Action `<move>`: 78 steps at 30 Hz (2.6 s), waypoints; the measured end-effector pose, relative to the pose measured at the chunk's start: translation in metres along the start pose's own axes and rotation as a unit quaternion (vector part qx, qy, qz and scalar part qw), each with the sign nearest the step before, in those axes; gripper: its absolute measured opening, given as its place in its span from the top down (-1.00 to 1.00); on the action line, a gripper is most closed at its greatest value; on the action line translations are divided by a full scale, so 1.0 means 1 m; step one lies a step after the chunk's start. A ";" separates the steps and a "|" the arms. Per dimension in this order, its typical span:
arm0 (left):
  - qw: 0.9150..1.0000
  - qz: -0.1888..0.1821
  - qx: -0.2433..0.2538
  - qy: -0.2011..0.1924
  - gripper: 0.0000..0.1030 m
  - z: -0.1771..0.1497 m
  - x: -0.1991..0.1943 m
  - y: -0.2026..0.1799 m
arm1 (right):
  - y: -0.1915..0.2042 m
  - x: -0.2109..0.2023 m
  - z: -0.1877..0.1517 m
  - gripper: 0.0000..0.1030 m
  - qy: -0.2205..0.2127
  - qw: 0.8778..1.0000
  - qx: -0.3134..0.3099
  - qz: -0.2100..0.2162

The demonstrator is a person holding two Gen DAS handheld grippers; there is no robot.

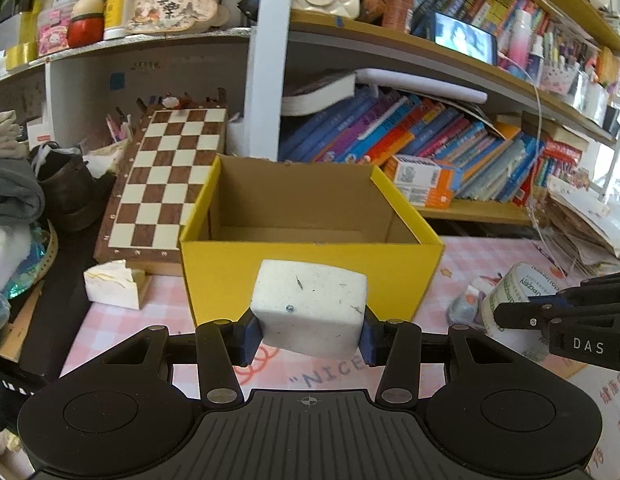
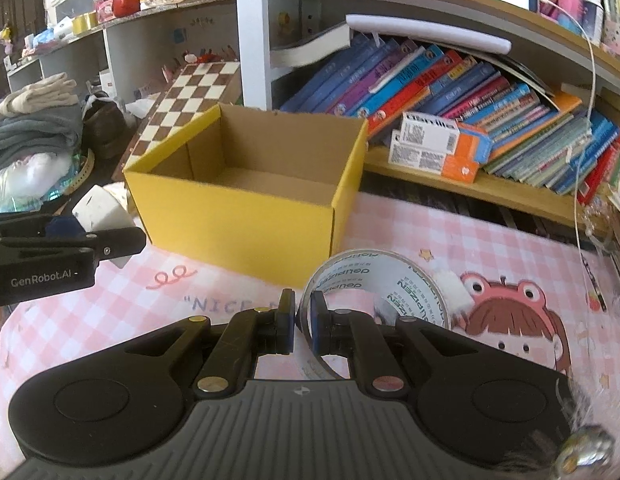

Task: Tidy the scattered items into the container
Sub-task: 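Carry the soap bar with the left tool over the yellow box opening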

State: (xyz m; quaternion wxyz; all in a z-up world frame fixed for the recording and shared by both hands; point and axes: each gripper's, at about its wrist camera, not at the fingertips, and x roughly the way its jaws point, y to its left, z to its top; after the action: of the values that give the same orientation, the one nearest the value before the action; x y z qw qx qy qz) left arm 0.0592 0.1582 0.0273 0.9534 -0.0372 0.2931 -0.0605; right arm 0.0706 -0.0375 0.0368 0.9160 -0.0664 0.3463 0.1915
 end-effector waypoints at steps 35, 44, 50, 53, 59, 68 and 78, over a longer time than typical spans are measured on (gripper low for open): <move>0.999 0.013 0.028 -0.032 0.11 0.070 0.047 0.012 | 0.002 0.031 0.071 0.85 -0.054 0.997 -0.035 0.032; 0.999 0.017 0.028 -0.015 0.11 0.075 0.068 0.016 | 0.000 0.040 0.078 0.85 -0.053 0.997 -0.036 0.035; 0.999 0.022 0.031 -0.005 0.11 0.076 0.079 0.021 | 0.001 0.050 0.084 0.85 -0.052 0.997 -0.040 0.040; 0.999 0.025 0.033 0.001 0.11 0.076 0.086 0.023 | 0.001 0.055 0.087 0.85 -0.052 0.997 -0.041 0.043; 0.999 0.026 0.033 0.012 0.11 0.078 0.098 0.026 | 0.002 0.064 0.094 0.85 -0.055 0.996 -0.048 0.047; 0.999 0.027 0.030 0.028 0.11 0.077 0.116 0.028 | 0.007 0.080 0.101 0.85 -0.054 0.995 -0.061 0.053; 0.998 0.030 0.028 0.046 0.11 0.073 0.130 0.032 | 0.010 0.090 0.103 0.85 -0.052 0.995 -0.072 0.053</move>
State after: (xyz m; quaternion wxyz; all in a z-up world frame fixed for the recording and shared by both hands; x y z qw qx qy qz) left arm 0.2096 0.1747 0.0119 0.9411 0.0007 0.3354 -0.0420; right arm 0.1908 0.0254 0.0551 0.9141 -0.1036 0.2862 0.2679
